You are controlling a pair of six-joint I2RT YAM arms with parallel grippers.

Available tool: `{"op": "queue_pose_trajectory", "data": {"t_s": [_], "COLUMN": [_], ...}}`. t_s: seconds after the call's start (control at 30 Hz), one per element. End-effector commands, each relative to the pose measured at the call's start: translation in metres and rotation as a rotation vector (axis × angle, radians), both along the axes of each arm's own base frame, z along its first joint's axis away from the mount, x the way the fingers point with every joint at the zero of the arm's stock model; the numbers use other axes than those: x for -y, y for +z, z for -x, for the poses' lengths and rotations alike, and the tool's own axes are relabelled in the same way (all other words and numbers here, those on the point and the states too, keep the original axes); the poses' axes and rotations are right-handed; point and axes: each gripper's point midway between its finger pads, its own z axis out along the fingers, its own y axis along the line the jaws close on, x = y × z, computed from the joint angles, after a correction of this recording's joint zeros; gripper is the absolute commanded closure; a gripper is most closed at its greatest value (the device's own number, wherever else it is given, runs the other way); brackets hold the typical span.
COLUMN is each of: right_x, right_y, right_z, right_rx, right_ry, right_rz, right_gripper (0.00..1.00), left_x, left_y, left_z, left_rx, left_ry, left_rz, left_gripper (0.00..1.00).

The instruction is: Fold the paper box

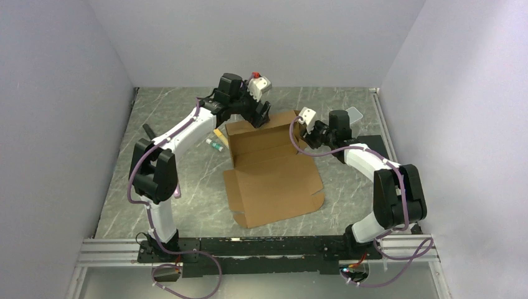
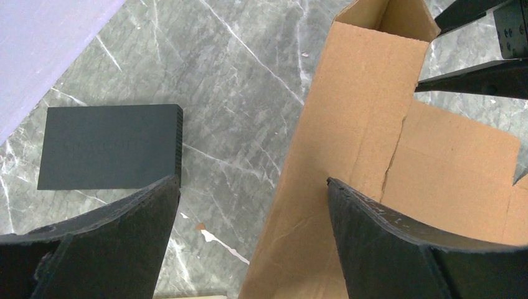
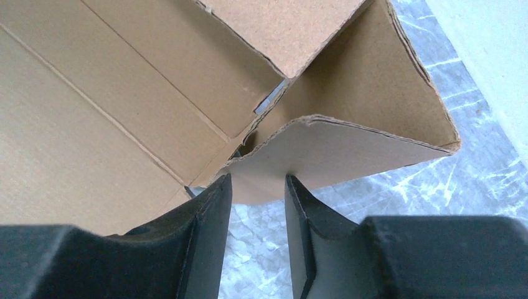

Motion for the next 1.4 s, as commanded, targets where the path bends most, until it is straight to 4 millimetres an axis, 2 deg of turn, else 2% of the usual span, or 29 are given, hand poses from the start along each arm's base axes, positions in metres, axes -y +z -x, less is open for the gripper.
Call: {"op": "queue_pose_trajectory", "data": {"t_s": [0.0, 0.2, 0.37, 0.6, 0.73, 0.9, 1.03, 1.1, 1.2, 1.3, 1.33, 1.37], "right_x": [-0.013, -0.024, -0.029, -0.02, -0.001, 0.022, 0.03, 0.031, 0.034, 0.037, 0.037, 0.037], "right_y": [0.024, 0.038, 0.04, 0.039, 0.036, 0.043, 0.038, 0.034, 0.038, 0.04, 0.041, 0.041], "right_z": [0.004, 0.034, 0.036, 0.02, 0.013, -0.002, -0.01, -0.01, -0.014, -0.014, -0.013, -0.014], "right_rx": [0.038, 0.065, 0.024, 0.007, 0.024, 0.106, 0.093, 0.075, 0.081, 0.081, 0.084, 0.085], "right_ry": [0.059, 0.204, 0.21, 0.143, 0.078, -0.024, -0.069, -0.071, -0.067, -0.052, -0.043, -0.038], "right_rz": [-0.084, -0.103, -0.134, -0.107, -0.024, 0.073, 0.09, 0.078, 0.04, 0.018, 0.009, 0.0], "right_gripper": [0.64, 0.82, 0.96, 0.98, 0.97, 0.97, 0.98, 0.97, 0.94, 0.78, 0.66, 0.59], "left_x": [-0.003, -0.004, -0.003, -0.003, -0.003, -0.003, -0.003, -0.003, -0.004, -0.004, -0.004, -0.003], "left_y": [0.01, 0.012, 0.012, 0.009, 0.011, 0.012, 0.01, 0.011, 0.011, 0.011, 0.011, 0.012], "left_z": [0.012, 0.011, 0.011, 0.011, 0.011, 0.01, 0.011, 0.011, 0.011, 0.011, 0.011, 0.011], "left_rx": [-0.004, 0.005, 0.004, -0.001, 0.003, 0.007, 0.003, 0.003, 0.006, 0.008, 0.007, 0.008], "left_ry": [-0.021, -0.018, -0.017, -0.017, -0.018, -0.018, -0.018, -0.017, -0.014, -0.017, -0.018, -0.019], "left_rz": [0.001, -0.002, -0.001, 0.0, -0.001, 0.0, -0.001, -0.001, -0.003, -0.002, -0.001, 0.0], "left_gripper": [0.07, 0.07, 0.07, 0.07, 0.07, 0.07, 0.07, 0.07, 0.07, 0.07, 0.07, 0.07]}}
